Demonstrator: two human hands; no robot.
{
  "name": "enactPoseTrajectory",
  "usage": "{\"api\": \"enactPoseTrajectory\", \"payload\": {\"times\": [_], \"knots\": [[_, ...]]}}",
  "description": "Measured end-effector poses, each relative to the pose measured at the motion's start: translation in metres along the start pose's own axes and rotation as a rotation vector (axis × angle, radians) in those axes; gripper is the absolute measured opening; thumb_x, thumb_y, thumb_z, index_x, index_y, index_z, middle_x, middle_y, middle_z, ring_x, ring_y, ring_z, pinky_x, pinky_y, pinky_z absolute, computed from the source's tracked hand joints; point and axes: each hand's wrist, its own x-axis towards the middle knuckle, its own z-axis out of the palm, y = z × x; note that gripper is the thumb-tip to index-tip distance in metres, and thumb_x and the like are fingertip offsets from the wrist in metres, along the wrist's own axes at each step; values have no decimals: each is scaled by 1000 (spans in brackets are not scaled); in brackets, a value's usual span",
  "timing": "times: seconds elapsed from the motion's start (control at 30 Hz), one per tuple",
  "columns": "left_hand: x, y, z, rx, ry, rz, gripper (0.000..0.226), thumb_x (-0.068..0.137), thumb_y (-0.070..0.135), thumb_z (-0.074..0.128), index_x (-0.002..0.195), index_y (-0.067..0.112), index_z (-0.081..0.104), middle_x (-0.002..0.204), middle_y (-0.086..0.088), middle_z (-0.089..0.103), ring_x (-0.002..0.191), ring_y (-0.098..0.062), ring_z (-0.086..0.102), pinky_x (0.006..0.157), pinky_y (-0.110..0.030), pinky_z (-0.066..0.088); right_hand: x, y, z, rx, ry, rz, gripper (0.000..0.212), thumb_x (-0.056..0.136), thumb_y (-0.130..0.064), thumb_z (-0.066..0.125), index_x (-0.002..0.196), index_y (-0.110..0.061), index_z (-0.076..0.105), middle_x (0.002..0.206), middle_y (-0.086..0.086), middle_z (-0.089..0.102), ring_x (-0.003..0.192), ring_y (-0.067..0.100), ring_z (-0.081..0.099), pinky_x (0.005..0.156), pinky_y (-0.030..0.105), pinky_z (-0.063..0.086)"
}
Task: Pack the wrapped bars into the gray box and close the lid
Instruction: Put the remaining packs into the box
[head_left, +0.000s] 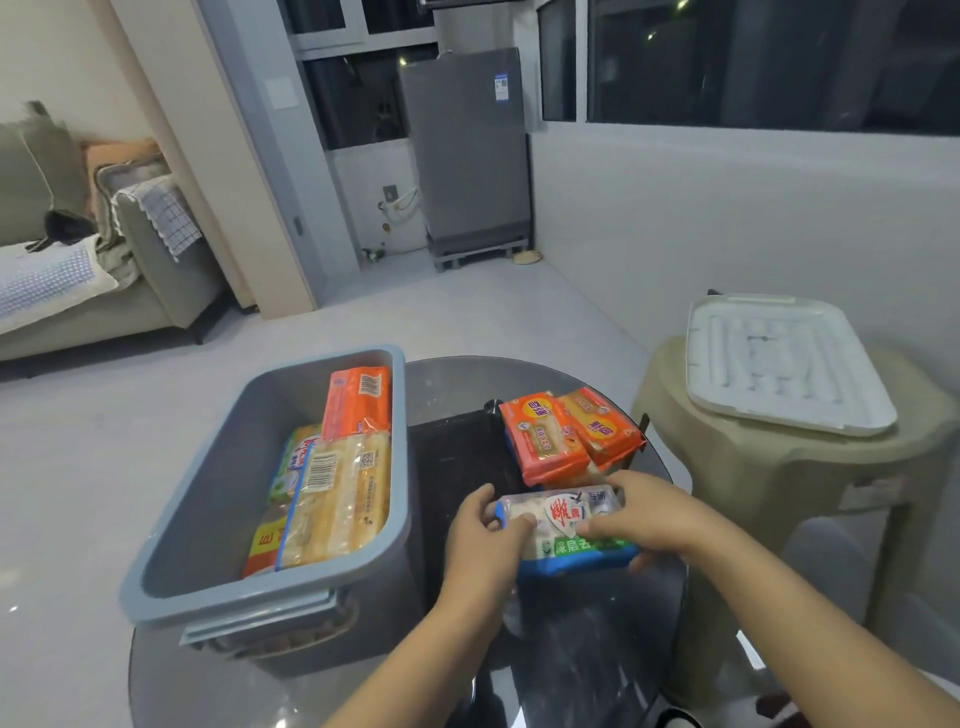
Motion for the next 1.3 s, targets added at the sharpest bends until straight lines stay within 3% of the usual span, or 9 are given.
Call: {"api": "enactPoseTrajectory", "payload": {"times": [0.23, 0.4, 0.53, 0.63, 0.7, 0.83, 1.0, 1.17, 1.3], "knots": [[-3, 16, -3, -254, -39, 128, 46, 85, 7, 67, 123, 28, 55, 118, 0, 64, 87, -21, 74, 66, -32, 61, -14, 3, -16, 214, 40, -42, 48, 63, -47, 79, 97, -23, 56, 91, -7, 69, 74, 11, 70, 48, 16, 50], [6, 34, 11, -281, -106, 174, 40, 82, 11, 71, 116, 26, 60, 116, -4, 68, 93, -24, 73, 78, -41, 61, -18, 2, -41, 361, -101, -80, 48, 59, -45, 78, 97, -17, 70, 92, -3, 76, 85, 14, 72, 69, 22, 56], [28, 37, 27, -130, 95, 196, 37, 84, 33, 68, 117, 20, 57, 124, -5, 62, 103, -18, 66, 78, -33, 59, -13, 9, -44, 474, 52, -66, 37, 65, -38, 77, 90, -11, 73, 87, 5, 76, 80, 19, 72, 63, 25, 53], [50, 34, 35, -50, 206, -2, 61, 81, 42, 69, 131, 14, 47, 134, -10, 49, 113, -25, 57, 92, -39, 53, -8, 13, -46, 554, 214, -56, 27, 76, -27, 73, 90, -4, 69, 83, 11, 74, 73, 25, 66, 72, 36, 49], [60, 30, 40, -86, 128, -150, 64, 81, 42, 70, 130, 7, 48, 129, -12, 56, 106, -26, 61, 91, -43, 54, -8, 13, -49, 634, 305, -47, 27, 78, -23, 72, 93, -1, 67, 84, 15, 70, 71, 27, 63, 70, 38, 49], [73, 26, 38, -144, 33, -150, 38, 83, 25, 72, 109, 0, 64, 97, -11, 71, 74, -17, 66, 60, -28, 54, -6, 11, -54, 632, 407, -33, 38, 78, -31, 72, 104, -5, 63, 90, 10, 72, 75, 23, 69, 64, 36, 56], [71, 30, 23, -126, 37, -205, 40, 79, 20, 76, 110, -2, 63, 93, -12, 69, 76, -20, 66, 65, -30, 55, -4, 3, -50, 625, 465, -37, 64, 74, -34, 75, 124, -1, 52, 108, 14, 68, 87, 27, 68, 77, 43, 56], [34, 18, 1, -87, -161, -206, 12, 84, 11, 69, 87, 0, 66, 62, -6, 73, 51, -12, 70, 46, -21, 53, -10, -4, -41, 622, 444, -28, 52, 74, -34, 76, 113, -4, 58, 93, 10, 72, 76, 23, 70, 64, 38, 57], [12, 6, -15, 82, -312, -191, 7, 85, 4, 66, 89, 0, 70, 67, -8, 73, 56, -16, 70, 63, -29, 60, -15, 0, -36, 576, 448, -8, 45, 74, -34, 75, 104, -4, 61, 93, 13, 71, 80, 27, 69, 76, 46, 58]]}}
